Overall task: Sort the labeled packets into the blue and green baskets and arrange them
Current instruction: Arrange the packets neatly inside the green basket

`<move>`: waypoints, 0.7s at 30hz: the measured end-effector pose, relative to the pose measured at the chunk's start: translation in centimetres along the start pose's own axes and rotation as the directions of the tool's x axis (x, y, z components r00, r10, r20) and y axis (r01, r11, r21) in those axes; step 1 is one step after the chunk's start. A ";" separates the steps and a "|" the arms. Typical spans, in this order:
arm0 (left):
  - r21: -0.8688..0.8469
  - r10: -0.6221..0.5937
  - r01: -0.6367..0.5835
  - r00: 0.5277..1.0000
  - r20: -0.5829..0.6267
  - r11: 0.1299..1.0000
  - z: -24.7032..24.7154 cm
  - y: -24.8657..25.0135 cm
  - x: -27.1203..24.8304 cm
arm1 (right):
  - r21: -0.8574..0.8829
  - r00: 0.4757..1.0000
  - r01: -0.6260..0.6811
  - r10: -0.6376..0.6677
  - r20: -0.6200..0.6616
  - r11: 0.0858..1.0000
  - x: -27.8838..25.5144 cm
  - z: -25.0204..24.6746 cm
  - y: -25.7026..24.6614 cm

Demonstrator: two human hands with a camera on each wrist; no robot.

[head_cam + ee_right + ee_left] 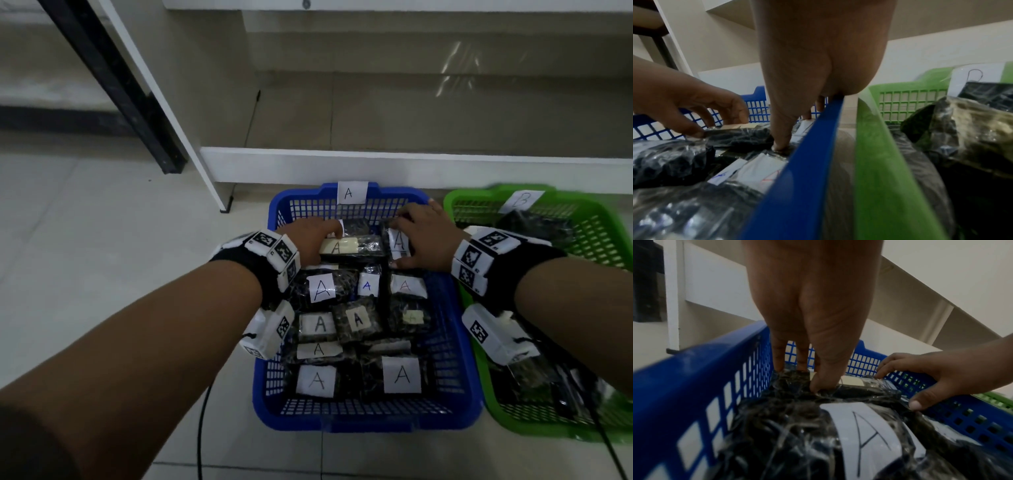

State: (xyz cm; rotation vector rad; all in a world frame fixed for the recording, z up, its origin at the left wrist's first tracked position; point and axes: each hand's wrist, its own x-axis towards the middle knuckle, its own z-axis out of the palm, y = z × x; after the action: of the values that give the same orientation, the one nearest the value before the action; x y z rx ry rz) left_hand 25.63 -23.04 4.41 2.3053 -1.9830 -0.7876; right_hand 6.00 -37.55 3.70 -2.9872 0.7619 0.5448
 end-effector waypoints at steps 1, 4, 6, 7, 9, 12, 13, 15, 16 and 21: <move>0.016 -0.006 0.006 1.000 0.005 1.000 -0.1 0.0 0.0 | -0.001 1.000 -0.008 0.008 0.010 1.000 0.1 -0.2 -0.1; 0.077 -0.055 0.056 0.998 -0.020 0.995 -0.1 -0.2 -0.6 | -0.066 0.995 -0.002 0.009 0.103 0.998 -0.3 -1.4 -0.4; 0.079 -0.071 0.075 0.996 -0.046 0.994 0.5 -0.2 -1.0 | -0.107 0.989 0.001 0.015 0.148 0.994 -1.0 -1.6 -0.6; 0.080 -0.067 0.071 0.996 -0.055 0.994 0.6 -0.2 -1.0 | -0.109 0.988 -0.012 0.029 0.149 0.994 -1.4 -1.6 -0.7; 0.071 -0.062 0.067 0.996 -0.059 0.995 0.7 -0.4 -1.0 | -0.102 0.990 -0.036 0.049 0.131 0.994 -1.5 -1.3 -0.9; 0.099 -0.068 0.073 0.996 -0.057 0.992 0.4 -0.5 -0.8 | -0.059 0.992 -0.051 0.057 0.112 0.997 -1.0 -1.3 -1.2; 0.112 -0.067 0.073 0.996 -0.050 0.991 0.4 -0.4 -0.8 | -0.035 0.992 -0.057 0.061 0.107 0.998 -0.7 -1.6 -1.4; 0.095 -0.076 0.077 0.997 -0.007 0.993 0.4 -0.2 -0.6 | -0.033 0.991 -0.057 0.061 0.116 0.998 -0.1 -2.0 -1.7; 0.082 -0.085 0.083 0.996 0.026 0.993 0.2 -0.1 -0.5 | -0.042 0.991 -0.051 0.056 0.124 0.998 0.2 -2.0 -1.8; 0.174 -0.108 0.079 0.981 0.160 0.982 -1.3 0.5 -0.1 | -0.048 0.997 0.028 -0.024 0.079 0.998 0.2 -1.8 -1.3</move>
State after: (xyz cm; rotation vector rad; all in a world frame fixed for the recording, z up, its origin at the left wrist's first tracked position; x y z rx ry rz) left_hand 25.64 -23.44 5.79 2.5205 -2.0963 -0.8838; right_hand 7.40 -36.64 5.22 -2.9943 0.7139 0.6850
